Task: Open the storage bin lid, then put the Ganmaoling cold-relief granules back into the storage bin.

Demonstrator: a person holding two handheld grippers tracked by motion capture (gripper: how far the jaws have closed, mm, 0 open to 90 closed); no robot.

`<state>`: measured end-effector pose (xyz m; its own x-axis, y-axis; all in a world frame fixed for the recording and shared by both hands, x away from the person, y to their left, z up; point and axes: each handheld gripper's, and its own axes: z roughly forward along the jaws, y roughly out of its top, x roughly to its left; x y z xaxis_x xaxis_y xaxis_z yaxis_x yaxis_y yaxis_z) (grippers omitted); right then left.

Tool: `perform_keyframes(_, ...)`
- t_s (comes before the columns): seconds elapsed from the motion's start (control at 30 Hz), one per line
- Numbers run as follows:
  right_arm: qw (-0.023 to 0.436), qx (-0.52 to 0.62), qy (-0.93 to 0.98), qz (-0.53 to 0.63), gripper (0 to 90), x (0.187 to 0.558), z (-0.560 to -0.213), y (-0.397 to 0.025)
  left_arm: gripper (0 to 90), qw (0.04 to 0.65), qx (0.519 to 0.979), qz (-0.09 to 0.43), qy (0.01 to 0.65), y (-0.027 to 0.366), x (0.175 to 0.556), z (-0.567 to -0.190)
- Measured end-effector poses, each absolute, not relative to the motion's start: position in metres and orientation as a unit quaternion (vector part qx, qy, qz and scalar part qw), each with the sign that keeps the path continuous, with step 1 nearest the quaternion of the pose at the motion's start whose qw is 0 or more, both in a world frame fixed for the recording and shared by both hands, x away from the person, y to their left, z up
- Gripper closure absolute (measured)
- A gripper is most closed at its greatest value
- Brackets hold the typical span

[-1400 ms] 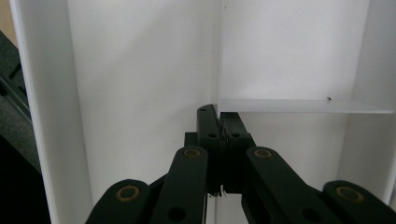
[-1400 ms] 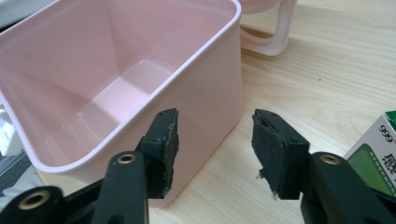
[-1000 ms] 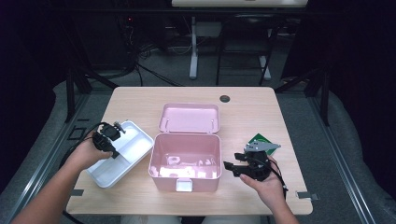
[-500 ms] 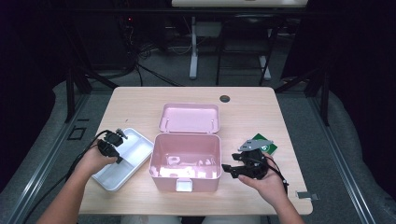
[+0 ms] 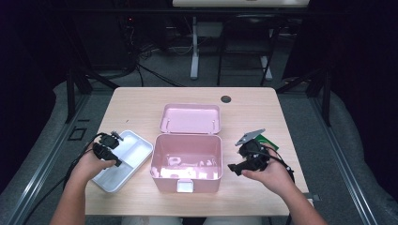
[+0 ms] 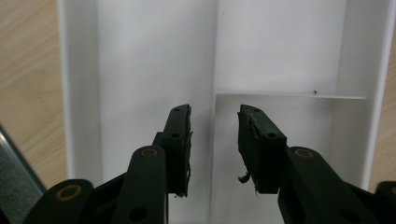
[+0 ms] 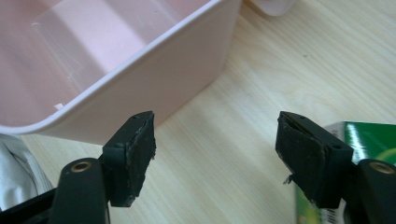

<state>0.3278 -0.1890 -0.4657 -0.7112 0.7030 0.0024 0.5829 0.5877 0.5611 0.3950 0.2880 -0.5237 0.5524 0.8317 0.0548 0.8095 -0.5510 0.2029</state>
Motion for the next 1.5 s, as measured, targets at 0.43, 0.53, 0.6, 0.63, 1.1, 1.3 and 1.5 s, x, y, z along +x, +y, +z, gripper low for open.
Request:
perform_keyframes(0.43, 0.1, 0.406, 0.892, 0.169, 15.0, 0.379, -0.446, -0.217, 50.8, 0.126, 0.879, 0.084, 0.452, 0.291, 0.381, -0.506)
perform_keyframes(0.53, 0.097, 0.411, 0.894, 0.148, 13.9, 0.389, -0.449, -0.223, 48.7, 0.129, 0.877, 0.084, 0.455, 0.292, 0.38, -0.504)
perform_keyframes(0.6, 0.087, 0.414, 0.897, 0.126, 11.6, 0.398, -0.454, -0.225, 47.4, 0.129, 0.879, 0.084, 0.452, 0.291, 0.38, -0.503)
perform_keyframes(0.63, 0.086, 0.414, 0.899, 0.116, 10.9, 0.4, -0.456, -0.226, 47.3, 0.128, 0.878, 0.079, 0.454, 0.29, 0.379, -0.501)
perform_keyframes(1.1, 0.072, 0.383, 0.918, 0.069, 1.1, 0.422, -0.465, -0.237, 45.0, 0.158, 0.879, 0.062, 0.446, 0.289, 0.378, -0.495)
perform_keyframes(1.3, 0.046, 0.407, 0.911, 0.052, 1.5, 0.431, -0.476, -0.245, 44.9, 0.167, 0.877, 0.059, 0.447, 0.292, 0.378, -0.495)
perform_keyframes(1.5, 0.023, 0.428, 0.902, 0.047, 2.2, 0.437, -0.485, -0.25, 44.9, 0.158, 0.878, 0.058, 0.449, 0.293, 0.378, -0.495)
